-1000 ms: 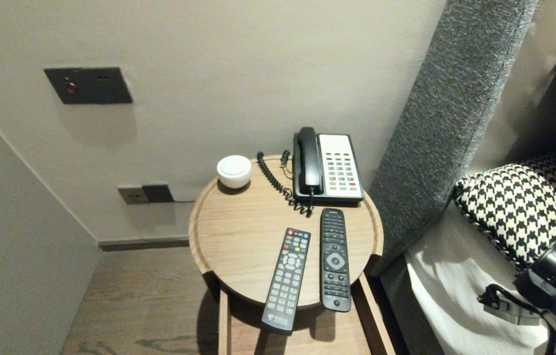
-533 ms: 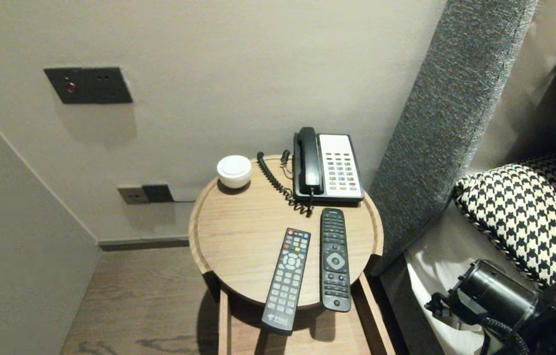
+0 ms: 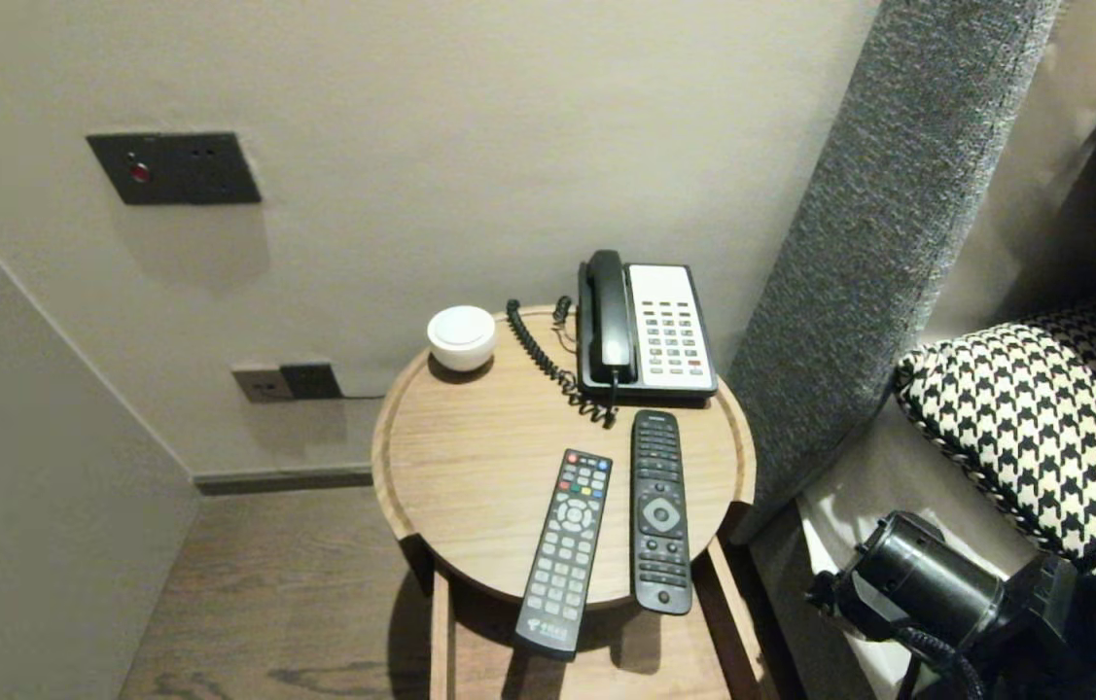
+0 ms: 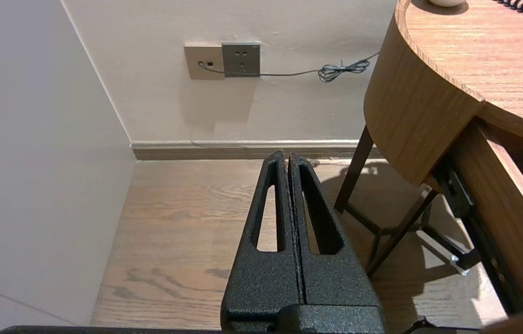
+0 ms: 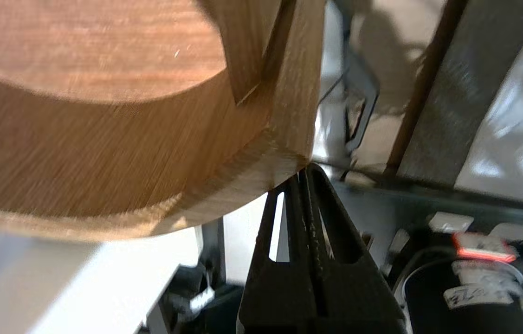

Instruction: Close the nightstand drawer

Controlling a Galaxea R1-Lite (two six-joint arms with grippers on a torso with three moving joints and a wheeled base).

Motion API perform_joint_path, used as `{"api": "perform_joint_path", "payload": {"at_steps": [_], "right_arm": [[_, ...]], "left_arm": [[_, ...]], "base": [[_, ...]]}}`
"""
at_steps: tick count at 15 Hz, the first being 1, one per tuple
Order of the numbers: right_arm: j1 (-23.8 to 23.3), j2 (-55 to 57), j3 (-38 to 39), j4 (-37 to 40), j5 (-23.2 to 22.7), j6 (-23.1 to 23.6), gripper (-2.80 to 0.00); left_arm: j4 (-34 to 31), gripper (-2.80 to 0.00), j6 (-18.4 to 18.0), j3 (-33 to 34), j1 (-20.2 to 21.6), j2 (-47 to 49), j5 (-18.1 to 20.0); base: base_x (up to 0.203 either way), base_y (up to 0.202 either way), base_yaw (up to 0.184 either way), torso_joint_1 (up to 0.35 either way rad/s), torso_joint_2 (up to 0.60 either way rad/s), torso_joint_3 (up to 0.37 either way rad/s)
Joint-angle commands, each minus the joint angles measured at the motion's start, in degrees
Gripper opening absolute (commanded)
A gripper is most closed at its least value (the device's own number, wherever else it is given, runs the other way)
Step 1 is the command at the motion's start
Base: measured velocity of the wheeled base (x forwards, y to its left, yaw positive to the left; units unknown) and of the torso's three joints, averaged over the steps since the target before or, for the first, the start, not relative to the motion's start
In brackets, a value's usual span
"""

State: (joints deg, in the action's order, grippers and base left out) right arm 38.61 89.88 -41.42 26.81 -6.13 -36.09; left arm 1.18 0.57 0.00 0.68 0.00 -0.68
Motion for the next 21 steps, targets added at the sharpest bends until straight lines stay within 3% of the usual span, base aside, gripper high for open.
{"api": "perform_joint_path", "payload": {"at_steps": [1, 11, 21], "right_arm": [[0.1, 0.9, -1.5, -1.2, 1.1, -1.1, -2.8], [0.1, 7.5, -13.9, -1.3, 2.8, -5.4, -2.8], [-0.6, 10.6, -21.4, -1.3, 11.2, -5.4, -2.8]], "left_arm": [[0.0, -2.8, 0.0, 0.0, 0.0, -0.1, 0.0], [0.0, -2.8, 0.0, 0.0, 0.0, -0.1, 0.0], [0.0, -2.8, 0.0, 0.0, 0.0, -0.2, 0.0]], "base": [[0.0, 0.0, 0.0, 0.0, 0.0, 0.0], [0.0, 0.0, 0.0, 0.0, 0.0, 0.0], [0.0, 0.0, 0.0, 0.0, 0.0, 0.0]]}}
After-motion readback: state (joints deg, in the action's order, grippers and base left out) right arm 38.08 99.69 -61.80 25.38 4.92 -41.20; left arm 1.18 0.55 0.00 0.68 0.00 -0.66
